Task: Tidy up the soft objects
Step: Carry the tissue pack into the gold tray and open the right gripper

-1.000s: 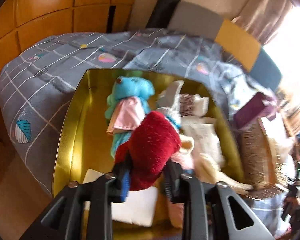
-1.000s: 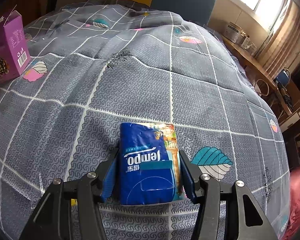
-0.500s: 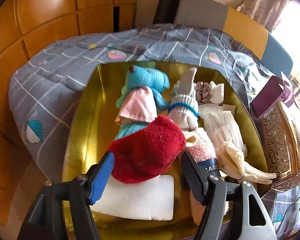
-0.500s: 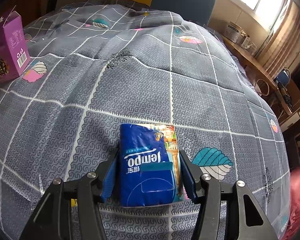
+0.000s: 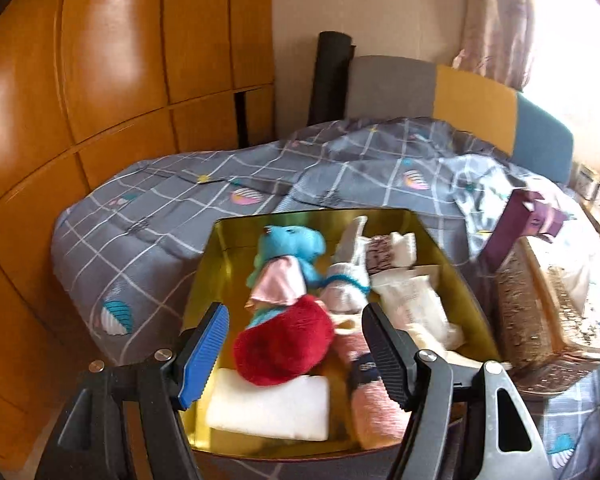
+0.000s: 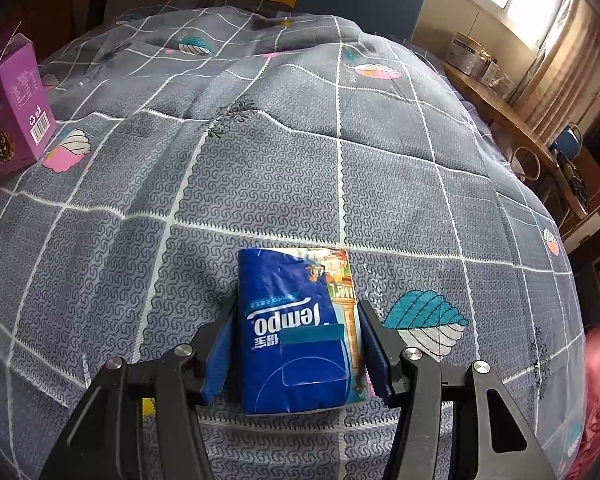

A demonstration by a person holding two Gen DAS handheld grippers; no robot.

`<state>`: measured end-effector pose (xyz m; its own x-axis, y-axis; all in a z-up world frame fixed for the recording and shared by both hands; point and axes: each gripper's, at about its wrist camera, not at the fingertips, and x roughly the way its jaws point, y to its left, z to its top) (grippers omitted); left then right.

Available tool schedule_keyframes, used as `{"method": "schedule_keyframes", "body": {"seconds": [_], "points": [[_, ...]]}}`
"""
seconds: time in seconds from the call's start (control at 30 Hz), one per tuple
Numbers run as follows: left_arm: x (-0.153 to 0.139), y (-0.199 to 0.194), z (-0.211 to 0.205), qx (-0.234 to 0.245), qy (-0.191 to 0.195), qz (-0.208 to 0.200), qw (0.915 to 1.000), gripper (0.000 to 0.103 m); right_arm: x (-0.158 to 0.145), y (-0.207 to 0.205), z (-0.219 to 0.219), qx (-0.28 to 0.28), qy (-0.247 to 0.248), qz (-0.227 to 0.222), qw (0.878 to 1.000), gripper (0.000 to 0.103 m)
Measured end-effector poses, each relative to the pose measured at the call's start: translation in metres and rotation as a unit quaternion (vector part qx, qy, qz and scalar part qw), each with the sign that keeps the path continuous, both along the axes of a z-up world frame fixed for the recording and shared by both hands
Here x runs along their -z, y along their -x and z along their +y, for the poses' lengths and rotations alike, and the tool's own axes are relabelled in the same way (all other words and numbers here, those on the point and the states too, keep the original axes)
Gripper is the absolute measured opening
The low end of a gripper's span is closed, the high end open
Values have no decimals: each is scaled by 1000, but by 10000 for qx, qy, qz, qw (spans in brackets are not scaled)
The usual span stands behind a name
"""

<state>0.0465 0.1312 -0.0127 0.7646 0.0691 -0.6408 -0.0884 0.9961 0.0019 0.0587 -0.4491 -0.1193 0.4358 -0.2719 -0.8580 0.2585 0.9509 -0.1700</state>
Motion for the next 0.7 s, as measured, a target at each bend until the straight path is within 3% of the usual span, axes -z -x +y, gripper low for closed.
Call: {"method": "schedule_keyframes", "body": {"seconds": [0.2,0.43,0.7], "points": [[-2,7,-15,298,88,57,9995,70,1,-1,1,-62,117,1,9999,57],[8,8,-29,427,-64,221,9988,70,2,-1,2,-62,161,14,9999,57],[6,15,-40,679,-345,68,9971,70,-4,-6,7,326,191,140,9992,53]]}}
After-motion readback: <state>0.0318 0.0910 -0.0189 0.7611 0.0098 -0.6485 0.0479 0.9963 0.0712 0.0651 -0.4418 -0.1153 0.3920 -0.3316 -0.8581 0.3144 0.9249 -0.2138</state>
